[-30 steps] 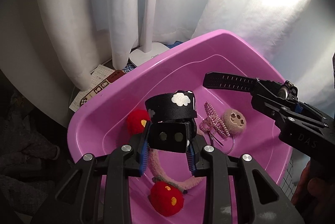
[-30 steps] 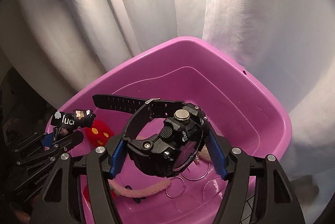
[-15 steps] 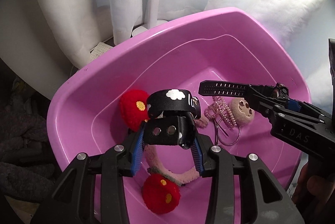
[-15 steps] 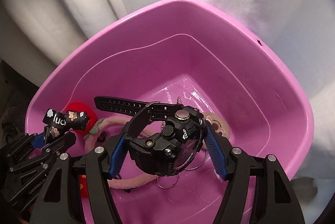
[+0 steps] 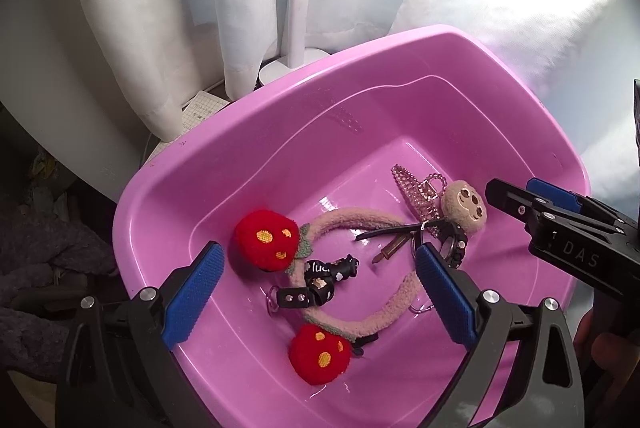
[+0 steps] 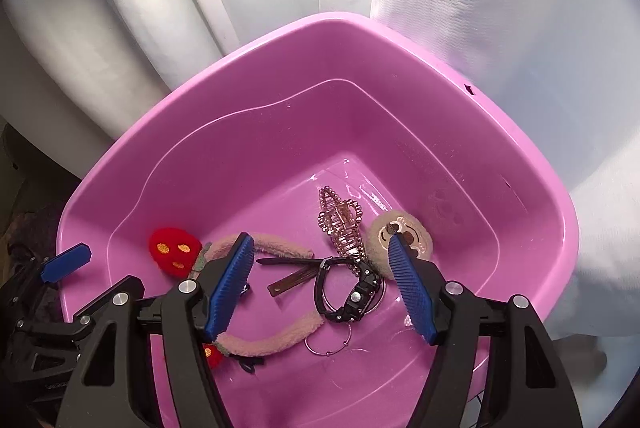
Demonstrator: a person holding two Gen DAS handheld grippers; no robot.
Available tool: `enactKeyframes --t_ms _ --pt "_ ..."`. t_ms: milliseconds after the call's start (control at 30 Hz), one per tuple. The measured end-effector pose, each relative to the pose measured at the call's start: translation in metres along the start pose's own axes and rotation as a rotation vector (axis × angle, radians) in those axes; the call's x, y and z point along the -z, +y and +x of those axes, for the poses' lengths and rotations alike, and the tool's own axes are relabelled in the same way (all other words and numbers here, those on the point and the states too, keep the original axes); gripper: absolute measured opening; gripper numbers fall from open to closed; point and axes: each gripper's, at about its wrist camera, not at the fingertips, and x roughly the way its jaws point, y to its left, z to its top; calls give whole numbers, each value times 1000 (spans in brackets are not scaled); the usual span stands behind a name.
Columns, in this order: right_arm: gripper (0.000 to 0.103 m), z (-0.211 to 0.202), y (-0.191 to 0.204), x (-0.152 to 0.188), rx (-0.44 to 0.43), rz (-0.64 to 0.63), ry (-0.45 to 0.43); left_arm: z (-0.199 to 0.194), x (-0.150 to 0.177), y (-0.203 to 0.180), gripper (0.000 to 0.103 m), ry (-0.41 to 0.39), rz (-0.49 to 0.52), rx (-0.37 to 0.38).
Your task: Organize jewelry
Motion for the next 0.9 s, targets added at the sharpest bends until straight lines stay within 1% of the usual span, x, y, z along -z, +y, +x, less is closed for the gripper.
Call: enactKeyframes --t_ms 267,467,667,900 --pt "67 -4 0 10 -10 3 -16 -14 1 -7 95 -45 42 -45" --pt "67 -7 -2 18 -15 10 -29 -24 1 -11 95 -86 64 -58" --pt "67 -12 0 20 -11 6 -41 -26 -1 -9 95 -92 56 -58" --pt "67 -17 3 20 -11 2 -49 -22 1 -9 95 -71 59 -57"
